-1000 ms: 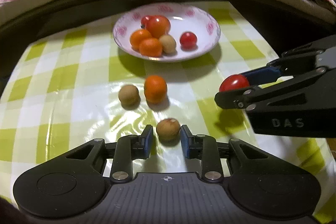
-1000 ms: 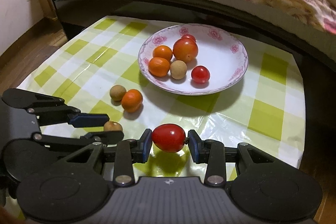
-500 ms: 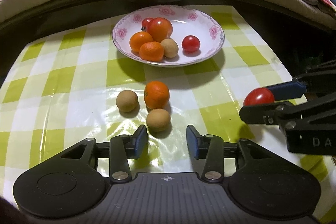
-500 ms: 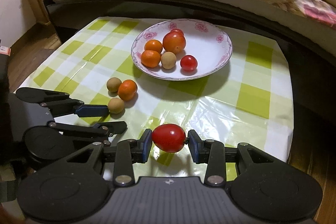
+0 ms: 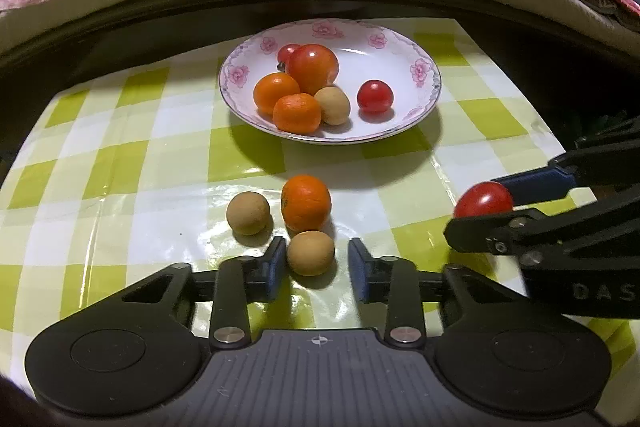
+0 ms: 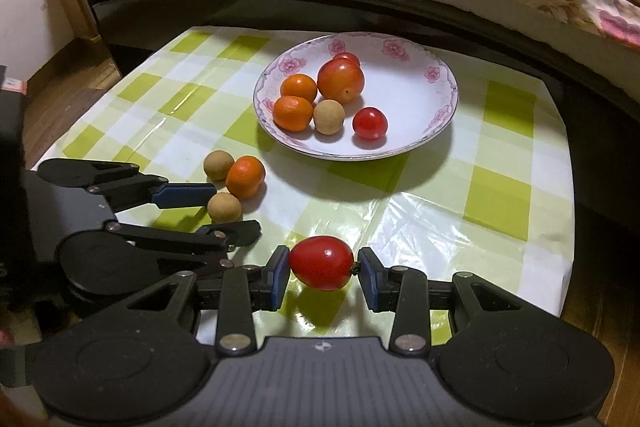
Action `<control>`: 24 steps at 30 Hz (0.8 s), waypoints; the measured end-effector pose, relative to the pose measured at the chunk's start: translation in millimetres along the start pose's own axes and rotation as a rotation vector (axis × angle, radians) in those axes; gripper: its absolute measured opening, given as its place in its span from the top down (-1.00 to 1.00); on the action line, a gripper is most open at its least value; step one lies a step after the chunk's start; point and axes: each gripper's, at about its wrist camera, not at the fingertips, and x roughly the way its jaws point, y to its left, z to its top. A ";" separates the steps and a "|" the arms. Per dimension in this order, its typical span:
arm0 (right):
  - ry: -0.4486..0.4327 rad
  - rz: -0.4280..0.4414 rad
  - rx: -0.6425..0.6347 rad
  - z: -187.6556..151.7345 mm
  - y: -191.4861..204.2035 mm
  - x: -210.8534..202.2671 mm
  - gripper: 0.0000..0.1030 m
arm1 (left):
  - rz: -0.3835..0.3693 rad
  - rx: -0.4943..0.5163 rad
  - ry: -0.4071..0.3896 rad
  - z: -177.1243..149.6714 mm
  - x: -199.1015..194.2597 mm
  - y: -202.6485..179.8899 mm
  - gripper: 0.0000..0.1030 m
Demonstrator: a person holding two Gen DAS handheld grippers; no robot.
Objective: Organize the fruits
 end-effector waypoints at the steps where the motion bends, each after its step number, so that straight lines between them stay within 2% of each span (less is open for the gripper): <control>1: 0.001 -0.003 0.000 0.5 -0.1 0.9 0.23 | -0.002 0.002 0.004 -0.1 -0.9 -0.3 0.32; 17: -0.019 -0.014 0.011 7.7 -1.6 2.0 0.23 | -0.030 -0.003 -0.001 0.4 -12.5 0.3 0.36; 24: -0.037 -0.016 0.023 10.3 -5.9 -3.3 0.23 | -0.044 -0.013 -0.032 1.9 -21.1 1.2 0.36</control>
